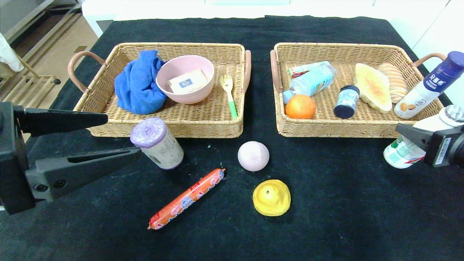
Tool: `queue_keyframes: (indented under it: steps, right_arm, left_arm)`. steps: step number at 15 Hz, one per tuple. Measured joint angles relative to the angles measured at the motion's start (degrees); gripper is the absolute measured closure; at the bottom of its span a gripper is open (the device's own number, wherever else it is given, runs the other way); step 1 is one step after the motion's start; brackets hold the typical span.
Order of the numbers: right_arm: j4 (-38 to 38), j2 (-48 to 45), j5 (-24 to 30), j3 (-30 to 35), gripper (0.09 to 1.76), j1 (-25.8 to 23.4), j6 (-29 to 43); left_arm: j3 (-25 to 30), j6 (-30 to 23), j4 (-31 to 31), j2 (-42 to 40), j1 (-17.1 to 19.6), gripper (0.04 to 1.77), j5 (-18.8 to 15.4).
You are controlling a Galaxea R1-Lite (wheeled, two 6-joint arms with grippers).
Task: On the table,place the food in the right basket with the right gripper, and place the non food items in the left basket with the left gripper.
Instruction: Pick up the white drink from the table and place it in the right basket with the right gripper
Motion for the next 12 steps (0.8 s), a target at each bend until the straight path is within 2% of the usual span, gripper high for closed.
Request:
queue_keyframes:
  steps: [5,12]
  right_arm:
    - [7.33,-1.49,0.28,-10.15,0.94,0.24,-0.76]
    - [9.78,4.63,0.06,-23.14,0.94,0.2,-0.72]
  left_arm:
    - [0.0,0.0,0.0,0.0,0.0,0.09,0.02]
    - [0.0,0.02,0.07,0.0,0.0,0.09,-0.05]
